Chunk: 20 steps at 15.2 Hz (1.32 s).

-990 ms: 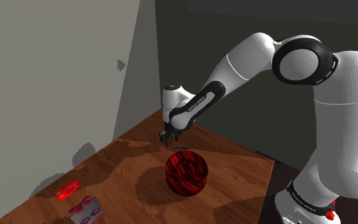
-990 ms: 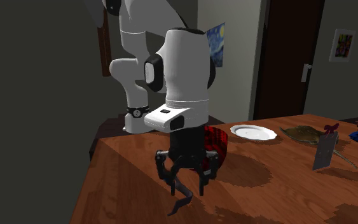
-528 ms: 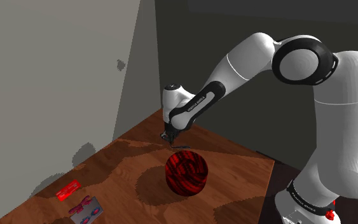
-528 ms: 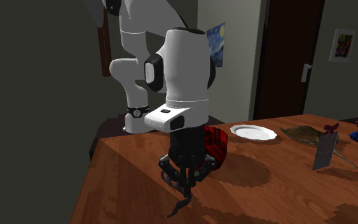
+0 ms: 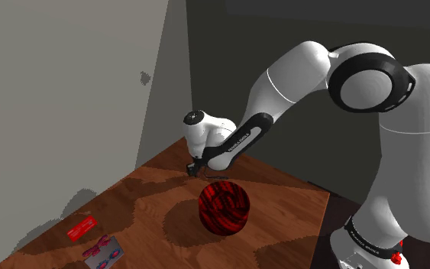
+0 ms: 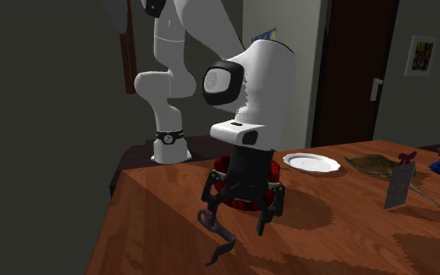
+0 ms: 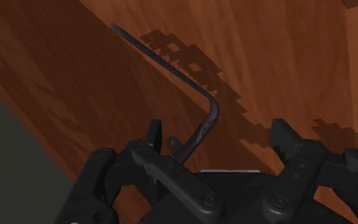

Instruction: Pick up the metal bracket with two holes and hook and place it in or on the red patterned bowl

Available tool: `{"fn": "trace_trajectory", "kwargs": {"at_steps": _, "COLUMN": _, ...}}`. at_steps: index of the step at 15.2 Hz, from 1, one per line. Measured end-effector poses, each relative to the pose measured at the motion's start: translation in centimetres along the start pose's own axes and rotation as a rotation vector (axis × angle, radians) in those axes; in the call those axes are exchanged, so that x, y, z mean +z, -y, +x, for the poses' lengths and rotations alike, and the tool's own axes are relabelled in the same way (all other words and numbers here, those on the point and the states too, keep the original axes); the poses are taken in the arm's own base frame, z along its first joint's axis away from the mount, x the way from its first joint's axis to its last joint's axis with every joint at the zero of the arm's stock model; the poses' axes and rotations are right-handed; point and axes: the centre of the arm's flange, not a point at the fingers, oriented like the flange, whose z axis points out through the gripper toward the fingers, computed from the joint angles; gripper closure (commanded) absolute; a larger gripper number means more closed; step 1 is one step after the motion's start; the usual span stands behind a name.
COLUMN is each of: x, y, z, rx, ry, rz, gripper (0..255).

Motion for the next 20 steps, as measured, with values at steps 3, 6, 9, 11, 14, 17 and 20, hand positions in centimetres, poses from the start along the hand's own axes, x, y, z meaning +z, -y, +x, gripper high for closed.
{"fn": "trace_trajectory", "kwargs": {"at_steps": 3, "x": -1.1, "y": 1.9, "z": -0.4, "rx": 0.122, "ry": -0.045, "rz": -0.084, "gripper": 0}}
{"fn": "trace_trajectory", "kwargs": {"at_steps": 6, "x": -1.0, "y": 2.8, "z": -0.7, "rx": 0.395, "ry": -0.087, "rz": -0.126, "gripper": 0}}
{"fn": "trace_trajectory", "kwargs": {"at_steps": 9, "x": 0.4, "y": 2.6, "z": -0.6, "rx": 0.434, "ry": -0.094, "rz": -0.131, "gripper": 0}}
{"fn": "trace_trajectory", "kwargs": {"at_steps": 11, "x": 1.3, "y": 2.5, "z": -0.6, "rx": 0.438, "ry": -0.094, "rz": -0.132, "gripper": 0}}
{"fn": "trace_trajectory", "kwargs": {"at_steps": 14, "x": 1.7, "y": 2.5, "z": -0.5, "rx": 0.440, "ry": -0.095, "rz": -0.132, "gripper": 0}}
{"fn": "trace_trajectory", "kwargs": {"at_steps": 17, "x": 1.7, "y": 2.5, "z": -0.5, "rx": 0.440, "ry": -0.095, "rz": -0.132, "gripper": 0}}
{"fn": "trace_trajectory", "kwargs": {"at_steps": 20, "x": 1.7, "y": 2.5, "z": -0.5, "rx": 0.440, "ry": -0.095, "rz": -0.132, "gripper": 255}}
